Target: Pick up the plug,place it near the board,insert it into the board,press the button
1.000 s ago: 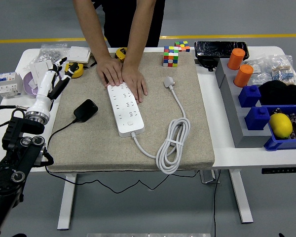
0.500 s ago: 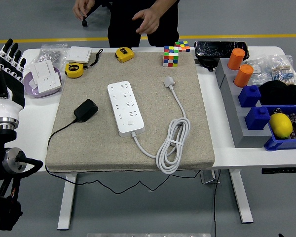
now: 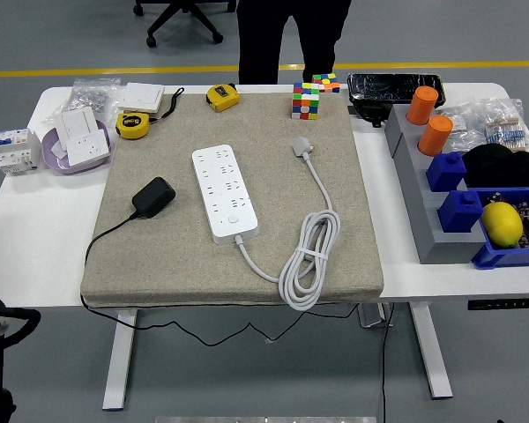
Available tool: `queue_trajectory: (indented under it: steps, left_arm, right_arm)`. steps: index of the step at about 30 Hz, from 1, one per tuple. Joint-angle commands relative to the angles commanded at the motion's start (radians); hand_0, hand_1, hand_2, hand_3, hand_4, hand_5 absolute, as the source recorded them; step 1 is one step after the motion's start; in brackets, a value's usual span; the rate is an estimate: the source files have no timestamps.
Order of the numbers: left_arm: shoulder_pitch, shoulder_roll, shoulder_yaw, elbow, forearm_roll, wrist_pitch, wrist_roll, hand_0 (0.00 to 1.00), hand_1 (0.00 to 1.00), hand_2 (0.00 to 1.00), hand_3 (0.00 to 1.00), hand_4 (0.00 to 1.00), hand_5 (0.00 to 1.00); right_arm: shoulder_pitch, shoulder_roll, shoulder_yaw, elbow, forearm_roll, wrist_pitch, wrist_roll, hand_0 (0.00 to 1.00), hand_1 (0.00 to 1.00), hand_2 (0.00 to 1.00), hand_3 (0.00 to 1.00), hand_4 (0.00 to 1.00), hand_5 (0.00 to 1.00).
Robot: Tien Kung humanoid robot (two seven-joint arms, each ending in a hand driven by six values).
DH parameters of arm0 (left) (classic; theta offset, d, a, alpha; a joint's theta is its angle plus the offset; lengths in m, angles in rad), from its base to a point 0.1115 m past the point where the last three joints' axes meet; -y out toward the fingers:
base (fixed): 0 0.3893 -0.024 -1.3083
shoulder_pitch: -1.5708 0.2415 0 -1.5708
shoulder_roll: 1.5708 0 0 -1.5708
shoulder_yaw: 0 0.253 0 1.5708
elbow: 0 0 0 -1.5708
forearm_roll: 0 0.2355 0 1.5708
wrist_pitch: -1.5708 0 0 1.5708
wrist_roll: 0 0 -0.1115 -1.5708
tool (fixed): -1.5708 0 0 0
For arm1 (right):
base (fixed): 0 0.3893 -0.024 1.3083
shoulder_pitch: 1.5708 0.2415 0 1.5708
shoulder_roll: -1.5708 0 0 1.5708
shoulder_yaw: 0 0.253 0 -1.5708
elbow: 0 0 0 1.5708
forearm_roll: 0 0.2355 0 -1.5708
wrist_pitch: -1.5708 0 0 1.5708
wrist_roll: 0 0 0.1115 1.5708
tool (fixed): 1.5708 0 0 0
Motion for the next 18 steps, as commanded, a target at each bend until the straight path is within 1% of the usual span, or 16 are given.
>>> queue_trajectory:
  steps: [2,3,8,9,14,15,18]
  left_arm:
    - [0.007,0.0,-0.007,-0.003,-0.001,0.002,-0.002,0.883,0.887,0.864,0.843,0.998,0.998]
    - [0.009,0.0,-0.01,-0.005,-0.001,0.003,-0.003,0.826,0.844,0.819,0.812,0.998,0.998]
    - [0.017,0.0,-0.02,-0.012,-0.001,0.013,-0.012,0.826,0.844,0.819,0.812,0.998,0.998]
    - [0.018,0.0,-0.022,-0.013,-0.002,0.015,-0.014,0.776,0.758,0.736,0.791,0.998,0.998]
    - [0.022,0.0,-0.025,-0.015,-0.001,0.018,-0.017,0.776,0.758,0.736,0.791,0.998,0.998]
    - [0.022,0.0,-0.023,-0.014,-0.001,0.017,-0.017,0.762,0.719,0.686,0.75,0.998,0.998]
    - [0.024,0.0,-0.015,-0.012,0.001,0.014,-0.013,0.762,0.719,0.686,0.75,0.998,0.998]
  right_arm:
    - [0.001,0.003,0.003,0.0,-0.005,0.0,0.001,0.957,0.839,0.783,0.798,0.998,0.998]
    - [0.001,0.004,0.003,0.0,-0.006,0.0,0.001,0.954,0.838,0.782,0.797,0.998,0.998]
    - [0.003,0.008,0.004,0.0,-0.018,0.001,0.001,0.954,0.838,0.782,0.797,0.998,0.998]
    - [0.004,0.008,0.007,0.0,-0.024,0.001,0.0,0.952,0.837,0.783,0.797,0.998,0.998]
    - [0.004,0.01,0.014,0.0,-0.038,0.002,0.0,0.952,0.837,0.783,0.797,0.998,0.998]
    - [0.004,0.01,0.015,0.0,-0.041,0.002,-0.001,0.95,0.837,0.783,0.797,0.998,0.998]
    - [0.003,0.011,0.015,0.0,-0.044,0.003,-0.002,0.95,0.837,0.783,0.797,0.998,0.998]
